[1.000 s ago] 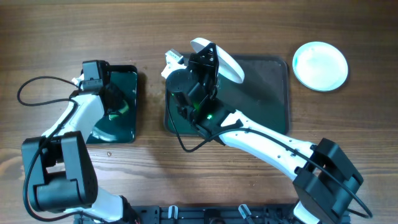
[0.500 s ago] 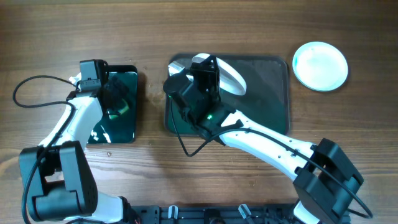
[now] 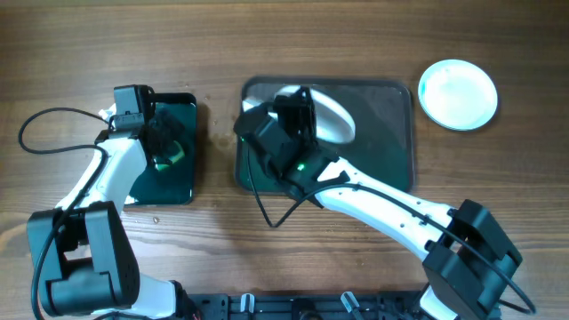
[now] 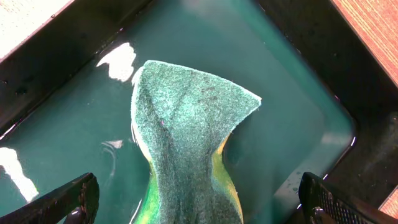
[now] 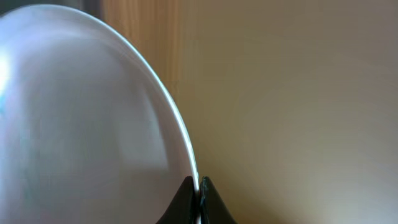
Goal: Clean dirty plates on tray and stack at the side
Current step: 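Lift the last plate with the right gripper toward the side stack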
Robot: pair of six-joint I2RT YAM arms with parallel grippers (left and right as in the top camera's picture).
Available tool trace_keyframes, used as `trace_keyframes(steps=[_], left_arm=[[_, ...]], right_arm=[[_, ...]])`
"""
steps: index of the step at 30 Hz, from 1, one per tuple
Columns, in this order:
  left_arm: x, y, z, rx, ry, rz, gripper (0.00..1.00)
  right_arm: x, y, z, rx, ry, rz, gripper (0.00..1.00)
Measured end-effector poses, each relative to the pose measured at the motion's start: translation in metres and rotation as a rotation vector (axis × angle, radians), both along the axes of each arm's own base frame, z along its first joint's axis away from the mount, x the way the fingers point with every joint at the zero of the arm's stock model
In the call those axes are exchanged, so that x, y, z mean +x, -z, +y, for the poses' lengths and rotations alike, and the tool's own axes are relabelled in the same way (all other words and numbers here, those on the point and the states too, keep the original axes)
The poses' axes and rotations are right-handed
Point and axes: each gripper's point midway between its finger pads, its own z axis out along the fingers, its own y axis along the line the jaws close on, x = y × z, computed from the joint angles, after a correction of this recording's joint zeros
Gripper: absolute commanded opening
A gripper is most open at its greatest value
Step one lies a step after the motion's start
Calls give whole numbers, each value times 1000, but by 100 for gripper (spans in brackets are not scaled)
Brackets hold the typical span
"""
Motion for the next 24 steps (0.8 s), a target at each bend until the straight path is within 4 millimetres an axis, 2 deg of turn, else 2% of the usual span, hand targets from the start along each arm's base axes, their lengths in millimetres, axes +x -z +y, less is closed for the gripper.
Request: trace_keyframes(steps=[5, 9, 13, 15, 17, 19, 22, 24], left_arm=[[1, -1, 0, 1, 0, -6, 100], [2, -1, 0, 1, 0, -11, 100], [2, -1, 0, 1, 0, -11, 100], [2, -1, 0, 2, 0, -11, 100], [2, -1, 0, 1, 0, -11, 100], [2, -1, 0, 2, 0, -11, 100], [2, -1, 0, 1, 0, -11, 100], [3, -1, 0, 1, 0, -12, 100]], right_arm=[[13, -31, 1, 157, 67, -159, 4], [32, -43, -26, 300, 145, -211, 4], [57, -42, -87, 514, 289, -216, 4], [66, -23, -130, 660, 392, -147, 4], [68, 2, -155, 801, 468, -48, 4], [69, 28, -176, 1015, 548, 78, 4], [75, 39, -204, 1289, 625, 162, 4], [77, 39, -247, 1482, 708, 169, 4]])
